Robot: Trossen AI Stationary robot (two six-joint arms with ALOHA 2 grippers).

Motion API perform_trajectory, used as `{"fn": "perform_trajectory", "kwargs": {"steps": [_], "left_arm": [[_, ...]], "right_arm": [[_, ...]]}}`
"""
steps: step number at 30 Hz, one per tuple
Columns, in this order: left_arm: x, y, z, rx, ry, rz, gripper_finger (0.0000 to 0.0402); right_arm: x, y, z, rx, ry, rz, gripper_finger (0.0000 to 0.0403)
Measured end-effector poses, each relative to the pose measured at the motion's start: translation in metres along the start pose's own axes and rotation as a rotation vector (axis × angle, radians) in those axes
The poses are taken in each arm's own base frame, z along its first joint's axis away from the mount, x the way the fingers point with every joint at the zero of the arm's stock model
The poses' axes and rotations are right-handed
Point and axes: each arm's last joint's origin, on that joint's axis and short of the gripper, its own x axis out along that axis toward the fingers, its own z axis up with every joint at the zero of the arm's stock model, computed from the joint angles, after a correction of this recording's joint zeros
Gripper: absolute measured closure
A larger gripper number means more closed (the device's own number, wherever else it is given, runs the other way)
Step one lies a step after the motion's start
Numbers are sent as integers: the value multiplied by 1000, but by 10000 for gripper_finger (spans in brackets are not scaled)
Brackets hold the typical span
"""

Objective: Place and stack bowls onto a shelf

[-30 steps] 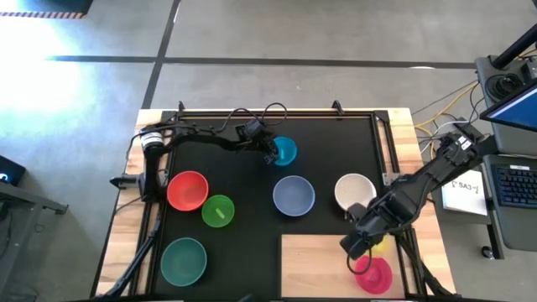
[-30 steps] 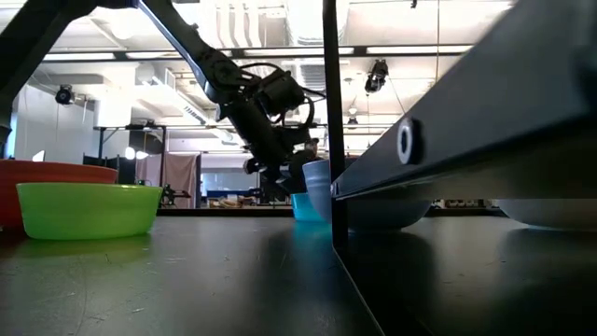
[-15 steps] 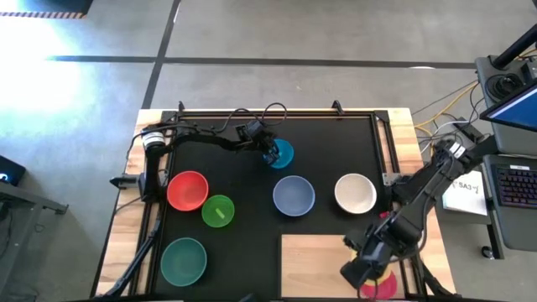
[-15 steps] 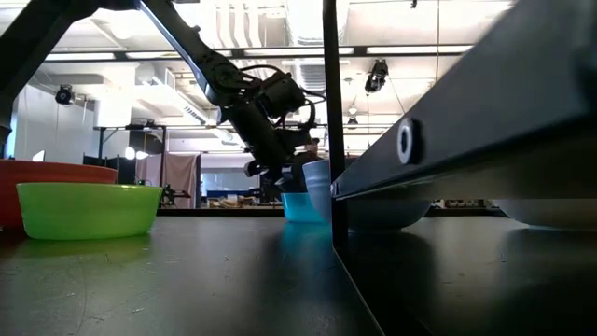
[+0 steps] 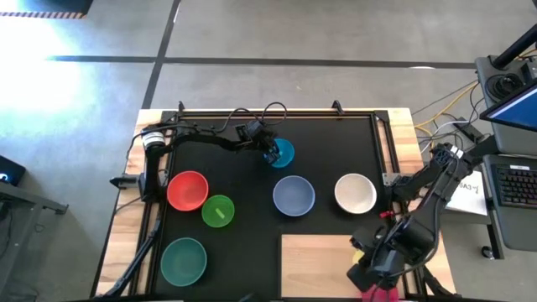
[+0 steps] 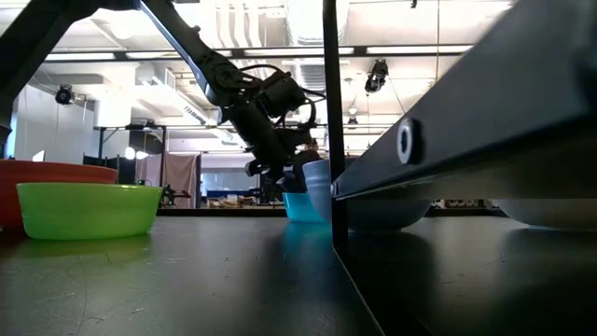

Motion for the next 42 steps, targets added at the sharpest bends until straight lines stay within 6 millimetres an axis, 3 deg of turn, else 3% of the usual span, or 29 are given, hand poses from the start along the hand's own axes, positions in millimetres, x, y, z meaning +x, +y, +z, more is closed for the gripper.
{"fn": "perform_trajectory", "kwargs": {"steps": [3, 7, 16, 23, 29, 33, 42], "left_arm": [[0, 1, 0, -1, 0, 1, 401], [0, 2, 0, 2, -1, 2, 401], [0, 3, 0, 1, -1, 5, 402], [0, 3, 0, 1, -1, 1, 401], [0, 3, 1, 1, -2, 0, 401], [0, 3, 1, 1, -3, -1, 401], [0, 3, 1, 6, -7, -1, 401]], "right_arm": [[-3, 10, -9, 34, 29, 78, 394], [11, 22, -21, 65, 59, 113, 394], [45, 27, -45, 94, 87, -5, 394], [68, 22, -45, 47, 41, -136, 394], [66, 9, -41, 30, 5, -274, 394], [59, 8, -41, 29, 16, -264, 394], [62, 9, -41, 20, 16, -268, 390]]}}
